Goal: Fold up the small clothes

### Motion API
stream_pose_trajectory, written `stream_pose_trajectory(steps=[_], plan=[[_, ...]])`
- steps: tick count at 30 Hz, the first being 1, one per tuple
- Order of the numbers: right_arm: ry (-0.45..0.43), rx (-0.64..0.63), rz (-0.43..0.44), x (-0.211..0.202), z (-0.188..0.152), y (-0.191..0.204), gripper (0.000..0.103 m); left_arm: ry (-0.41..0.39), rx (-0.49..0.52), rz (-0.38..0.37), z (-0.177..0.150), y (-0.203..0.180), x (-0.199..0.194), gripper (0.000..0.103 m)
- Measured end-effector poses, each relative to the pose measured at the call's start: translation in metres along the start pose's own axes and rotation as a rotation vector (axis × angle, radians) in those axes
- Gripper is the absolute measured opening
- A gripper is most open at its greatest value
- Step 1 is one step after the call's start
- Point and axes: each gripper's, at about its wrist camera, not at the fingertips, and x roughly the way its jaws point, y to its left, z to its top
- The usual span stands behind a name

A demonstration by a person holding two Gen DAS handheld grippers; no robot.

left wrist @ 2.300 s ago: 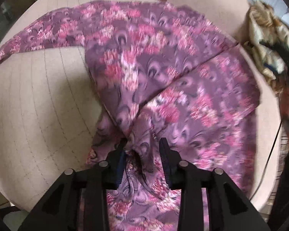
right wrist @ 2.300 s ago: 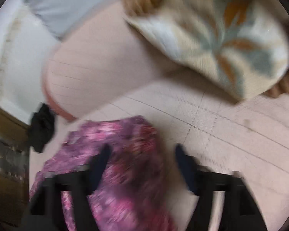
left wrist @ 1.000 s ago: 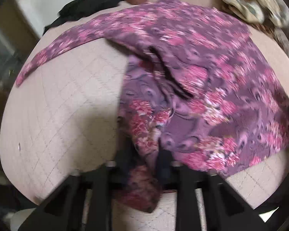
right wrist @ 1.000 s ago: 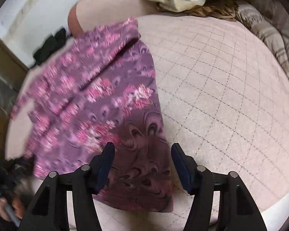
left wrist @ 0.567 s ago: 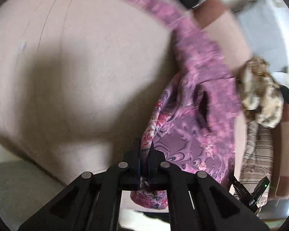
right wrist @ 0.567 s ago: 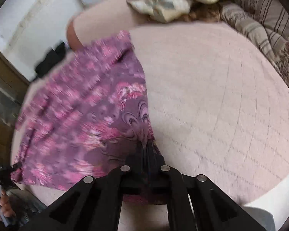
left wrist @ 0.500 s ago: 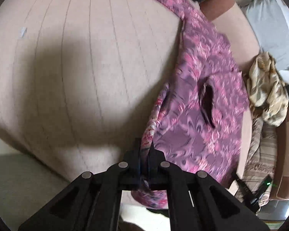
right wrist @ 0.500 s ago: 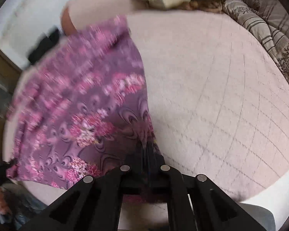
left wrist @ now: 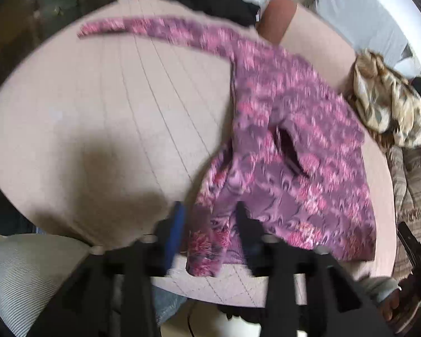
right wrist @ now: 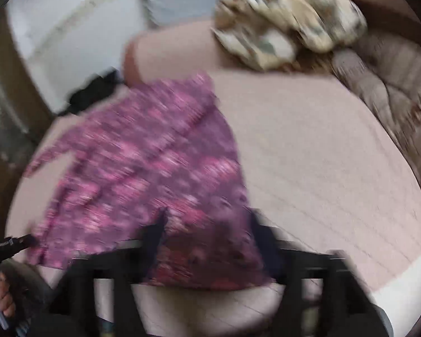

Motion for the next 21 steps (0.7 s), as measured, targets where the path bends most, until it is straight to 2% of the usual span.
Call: stream_pose_trajectory(steps=[1, 4, 5, 8, 11, 14, 18, 21], plan=[[-0.019, -0.005, 0.024, -0.004, 0.001, 0.003, 0.076, -0.039, 0.000, -0.003, 0.000, 0.000, -0.009, 0.046], [-0.047, 0.002, 0.098, -0.011, 0.005, 0.014, 0.076, -0.086, -0.003, -0.007, 0.000, 0.001, -0.026, 0.049], [-0.042, 0.011, 0.128, -0.011, 0.008, 0.017, 0.076, -0.106, -0.007, -0.006, 0.001, 0.001, -0.031, 0.054], [-0.025, 0.028, 0.202, -0.011, 0.013, 0.036, 0.076, -0.140, -0.035, -0.020, 0.011, 0.000, -0.041, 0.067], [-0.004, -0.011, 0.273, -0.012, 0.024, 0.067, 0.078, -0.139, -0.091, -0.064, 0.029, 0.005, -0.037, 0.068], [0.040, -0.054, 0.376, -0.003, 0.039, 0.102, 0.079, -0.102, -0.179, -0.058, 0.056, 0.018, -0.023, 0.069], [0.101, -0.117, 0.463, 0.026, 0.064, 0.156, 0.079, -0.087, -0.286, -0.037, 0.114, 0.044, 0.002, 0.069], [0.151, -0.168, 0.515, 0.057, 0.087, 0.202, 0.079, -0.086, -0.451, -0.027, 0.169, 0.087, 0.029, 0.069]])
